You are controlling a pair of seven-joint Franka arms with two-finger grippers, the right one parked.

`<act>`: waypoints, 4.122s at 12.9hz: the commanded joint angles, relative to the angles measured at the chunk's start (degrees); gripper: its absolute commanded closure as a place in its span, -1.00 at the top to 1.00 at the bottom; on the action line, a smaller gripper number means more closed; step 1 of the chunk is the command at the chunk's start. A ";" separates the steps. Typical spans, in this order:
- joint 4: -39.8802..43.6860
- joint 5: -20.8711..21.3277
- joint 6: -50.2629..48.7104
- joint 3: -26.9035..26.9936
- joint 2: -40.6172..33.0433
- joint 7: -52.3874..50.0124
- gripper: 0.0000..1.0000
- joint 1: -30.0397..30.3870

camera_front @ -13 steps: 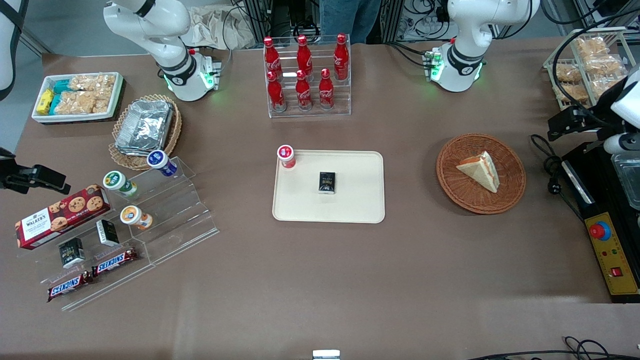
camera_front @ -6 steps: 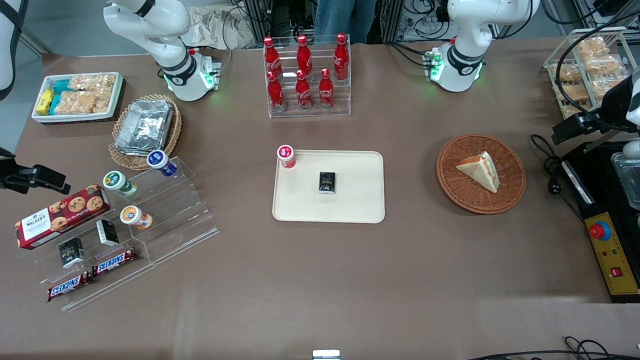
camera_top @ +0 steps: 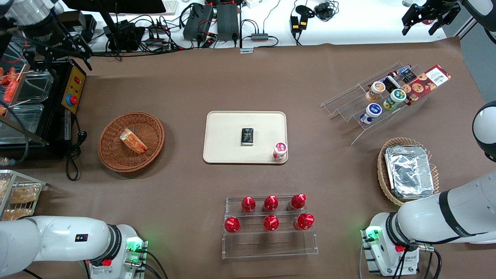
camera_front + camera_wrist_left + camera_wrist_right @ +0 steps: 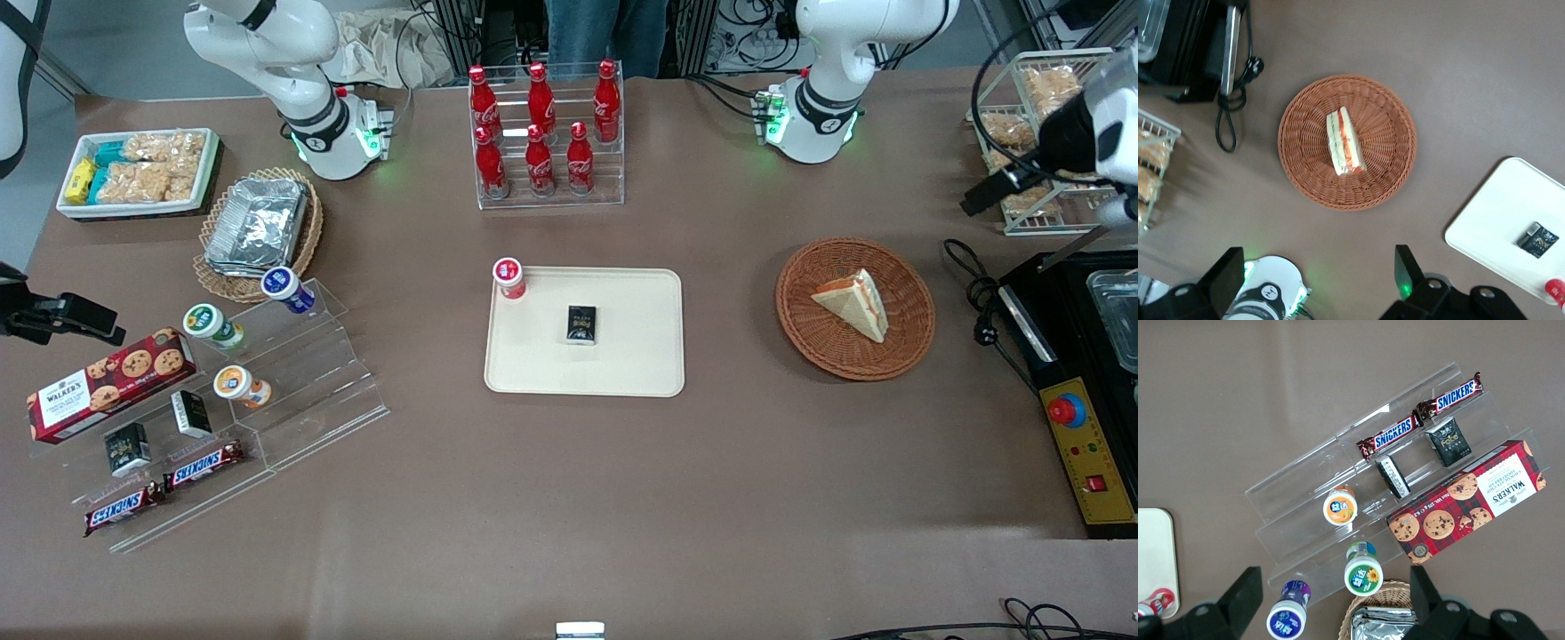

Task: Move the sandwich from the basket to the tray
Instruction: 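Move the left gripper from its rest pose toward the wicker basket, then lower the open left gripper over the wrapped sandwich in the basket, then close the left gripper on the sandwich and lift it from the basket, then carry the held sandwich with the left gripper over the cream tray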

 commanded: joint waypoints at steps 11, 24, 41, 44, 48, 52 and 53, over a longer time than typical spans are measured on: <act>-31.30 0.86 25.13 -0.68 -6.23 -10.75 1.00 2.35; -42.91 1.21 60.57 -0.86 15.67 -15.79 1.00 1.82; -7.28 -0.71 7.27 -2.44 -0.33 4.07 -1.00 -5.97; -4.15 -3.00 7.57 -6.38 3.28 3.46 -1.00 -13.80; -5.46 -9.68 15.56 -10.34 10.39 3.46 -1.00 -16.90; -15.46 -5.84 36.18 -16.22 18.30 1.44 -1.00 -17.60; -17.57 -5.47 41.98 -17.63 20.93 -0.21 -1.00 -18.30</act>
